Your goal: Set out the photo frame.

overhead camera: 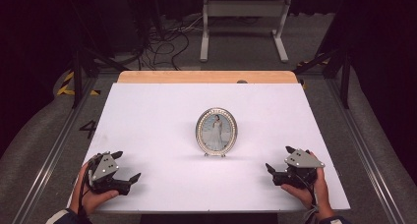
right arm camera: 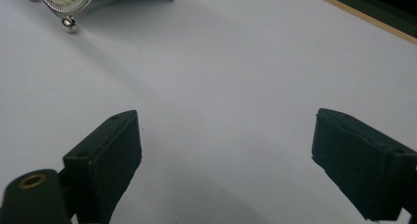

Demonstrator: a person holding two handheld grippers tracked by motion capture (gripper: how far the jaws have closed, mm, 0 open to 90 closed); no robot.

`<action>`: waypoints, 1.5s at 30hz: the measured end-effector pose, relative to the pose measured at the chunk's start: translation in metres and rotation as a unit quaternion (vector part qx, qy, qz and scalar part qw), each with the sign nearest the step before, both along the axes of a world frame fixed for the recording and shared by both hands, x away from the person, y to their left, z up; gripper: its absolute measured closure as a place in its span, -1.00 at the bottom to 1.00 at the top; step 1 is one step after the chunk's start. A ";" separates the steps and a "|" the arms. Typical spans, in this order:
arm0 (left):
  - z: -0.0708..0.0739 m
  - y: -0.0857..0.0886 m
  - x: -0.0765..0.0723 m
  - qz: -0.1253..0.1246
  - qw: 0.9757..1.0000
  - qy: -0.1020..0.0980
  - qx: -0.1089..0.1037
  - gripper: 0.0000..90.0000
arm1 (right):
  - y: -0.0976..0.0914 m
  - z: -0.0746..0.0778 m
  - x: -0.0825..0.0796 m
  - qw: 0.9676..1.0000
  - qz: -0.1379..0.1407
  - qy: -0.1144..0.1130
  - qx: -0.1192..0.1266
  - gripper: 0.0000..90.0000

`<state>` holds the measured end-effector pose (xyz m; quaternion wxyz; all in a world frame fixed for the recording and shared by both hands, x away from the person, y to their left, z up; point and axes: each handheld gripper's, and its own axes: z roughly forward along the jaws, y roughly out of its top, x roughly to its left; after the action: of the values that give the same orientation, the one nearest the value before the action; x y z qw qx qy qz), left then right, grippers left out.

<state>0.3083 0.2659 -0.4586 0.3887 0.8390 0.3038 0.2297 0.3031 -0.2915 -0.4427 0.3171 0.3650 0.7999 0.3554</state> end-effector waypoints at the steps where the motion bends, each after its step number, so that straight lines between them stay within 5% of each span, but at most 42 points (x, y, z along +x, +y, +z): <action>1: 0.000 0.000 -0.001 0.001 1.000 0.000 -0.001 -0.86 | 0.000 -0.001 0.000 1.000 0.000 0.001 -0.002 -0.74; 45: -0.003 -0.001 0.000 0.005 1.000 0.002 0.004 -0.85 | 0.005 -0.012 0.000 1.000 0.010 0.015 0.006 -0.75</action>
<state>0.3079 0.2648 -0.4613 0.3835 0.8396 0.3076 0.2309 0.3031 -0.2869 -0.4546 0.2997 0.3644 0.8059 0.3577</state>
